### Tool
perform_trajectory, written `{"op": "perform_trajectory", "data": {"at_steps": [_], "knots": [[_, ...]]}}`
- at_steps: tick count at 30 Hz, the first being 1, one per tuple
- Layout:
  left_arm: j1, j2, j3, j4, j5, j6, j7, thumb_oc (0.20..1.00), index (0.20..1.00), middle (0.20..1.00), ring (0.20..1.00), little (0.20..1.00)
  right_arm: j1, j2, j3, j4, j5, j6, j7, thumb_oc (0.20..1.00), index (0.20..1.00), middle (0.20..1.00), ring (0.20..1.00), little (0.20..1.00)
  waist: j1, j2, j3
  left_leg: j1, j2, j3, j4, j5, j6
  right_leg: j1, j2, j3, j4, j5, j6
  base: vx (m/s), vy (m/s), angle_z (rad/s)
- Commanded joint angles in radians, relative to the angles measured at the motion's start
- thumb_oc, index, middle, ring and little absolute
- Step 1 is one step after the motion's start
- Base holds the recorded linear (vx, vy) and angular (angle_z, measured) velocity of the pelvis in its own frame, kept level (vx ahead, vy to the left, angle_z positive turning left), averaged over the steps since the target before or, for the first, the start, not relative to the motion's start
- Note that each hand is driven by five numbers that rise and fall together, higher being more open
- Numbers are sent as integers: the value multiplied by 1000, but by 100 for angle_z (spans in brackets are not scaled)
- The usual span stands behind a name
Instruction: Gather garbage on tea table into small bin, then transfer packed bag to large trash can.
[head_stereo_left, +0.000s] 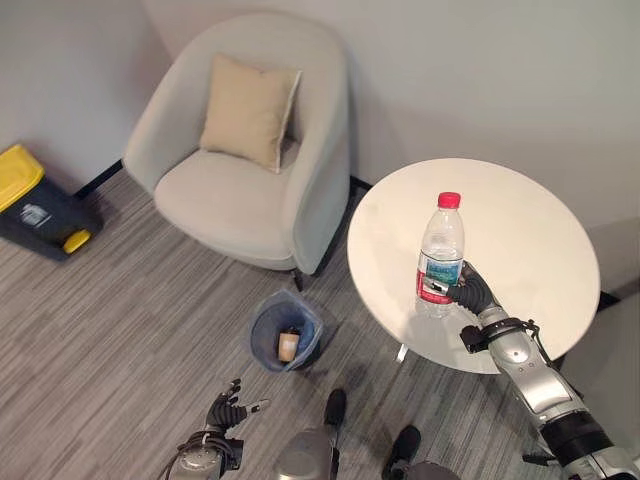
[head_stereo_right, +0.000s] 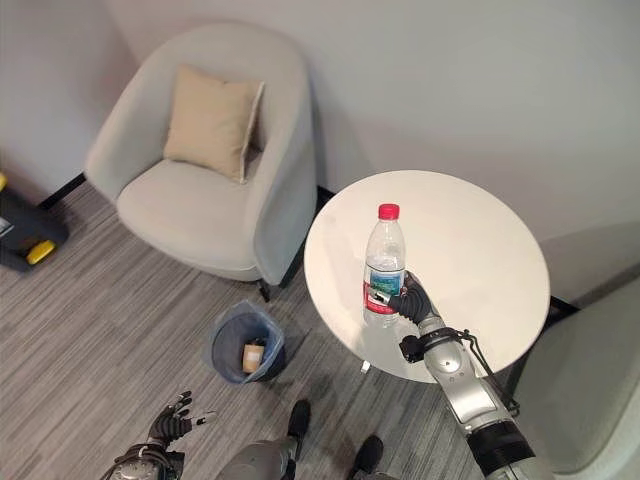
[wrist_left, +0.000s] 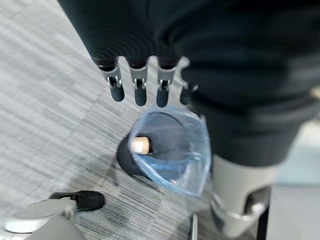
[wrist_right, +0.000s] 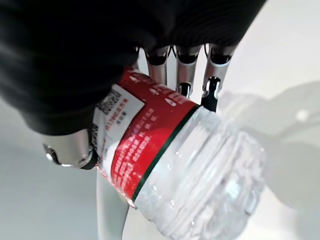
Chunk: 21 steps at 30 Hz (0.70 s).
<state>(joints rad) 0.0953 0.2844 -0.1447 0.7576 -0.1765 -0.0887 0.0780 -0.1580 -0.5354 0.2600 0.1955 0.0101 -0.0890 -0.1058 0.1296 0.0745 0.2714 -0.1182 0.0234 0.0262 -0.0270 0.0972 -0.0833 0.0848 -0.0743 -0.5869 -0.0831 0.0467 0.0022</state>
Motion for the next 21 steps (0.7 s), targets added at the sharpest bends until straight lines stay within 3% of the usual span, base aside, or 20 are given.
{"op": "perform_trajectory", "data": {"at_steps": [1,2,5,8,9,10,11,14,16,21], "knots": [[-23,33,-3,-14,-1,-24,17,1000,1000,1000,1000,1000,-58,-10,-5,-94,-19,-85,-27,200,200,200,200,200,-12,-31,-29,-6,93,187,134,-98,-15,3,-66,70,86,-198,67,-17,166,105],[-22,33,-6,-31,5,-24,16,1000,1000,1000,1000,1000,-65,-15,-4,-93,-22,-81,-34,200,200,200,200,200,-22,-28,-30,-2,115,277,138,-94,-11,4,-79,39,85,-189,70,-23,224,134],[-16,33,-9,-25,34,-16,5,1000,1000,1000,1000,1000,-53,-17,-12,-83,-38,-62,-38,200,200,200,200,200,-43,-24,-42,12,147,390,145,-100,-1,17,-104,-27,99,-186,76,88,239,115],[-5,32,-9,-7,61,-12,-3,1000,1000,1000,1000,1000,-48,-5,-9,-70,-56,-55,-35,200,200,200,200,200,-40,-31,-51,22,133,389,137,-117,10,34,-123,-40,118,-185,87,161,248,92],[-3,34,-6,-1,71,-6,-7,1000,1000,1000,1000,1000,-46,10,-2,-66,-63,-50,-30,200,200,200,200,200,-32,-39,-53,25,110,387,140,-142,36,29,-164,-48,185,-183,97,261,467,42],[-42,69,-11,-24,79,-3,9,1000,1000,1000,1000,1000,-53,44,9,-86,-57,-52,-25,200,200,200,200,200,-75,-42,-8,39,51,331,149,-196,82,-129,-200,167,405,-196,116,303,486,17],[-46,69,-10,-28,76,-5,9,1000,1000,1000,1000,1000,-52,43,11,-92,-56,-51,-21,200,200,200,200,200,-86,-42,-2,48,39,317,142,-199,85,-154,-175,224,393,-202,117,261,308,48],[-43,67,-8,-27,76,-6,16,1000,1000,1000,1000,1000,-62,45,19,-88,-50,-49,-19,200,200,200,200,200,-87,-36,11,69,25,298,126,-207,92,-185,-159,262,335,-173,119,93,19,92],[-57,68,-8,-15,79,-3,15,1000,1000,1000,1000,1000,-52,43,17,-91,-48,-45,-16,200,200,200,200,200,-108,-44,34,66,9,267,124,-193,100,-254,-122,326,280,-127,116,45,-53,21],[-67,71,-13,-17,92,-6,15,1000,1000,1000,1000,1000,-24,31,11,-95,-58,-46,-7,200,200,200,200,200,-126,-57,49,41,-12,202,163,-209,103,-268,-96,414,251,-96,120,20,-87,73]]}}
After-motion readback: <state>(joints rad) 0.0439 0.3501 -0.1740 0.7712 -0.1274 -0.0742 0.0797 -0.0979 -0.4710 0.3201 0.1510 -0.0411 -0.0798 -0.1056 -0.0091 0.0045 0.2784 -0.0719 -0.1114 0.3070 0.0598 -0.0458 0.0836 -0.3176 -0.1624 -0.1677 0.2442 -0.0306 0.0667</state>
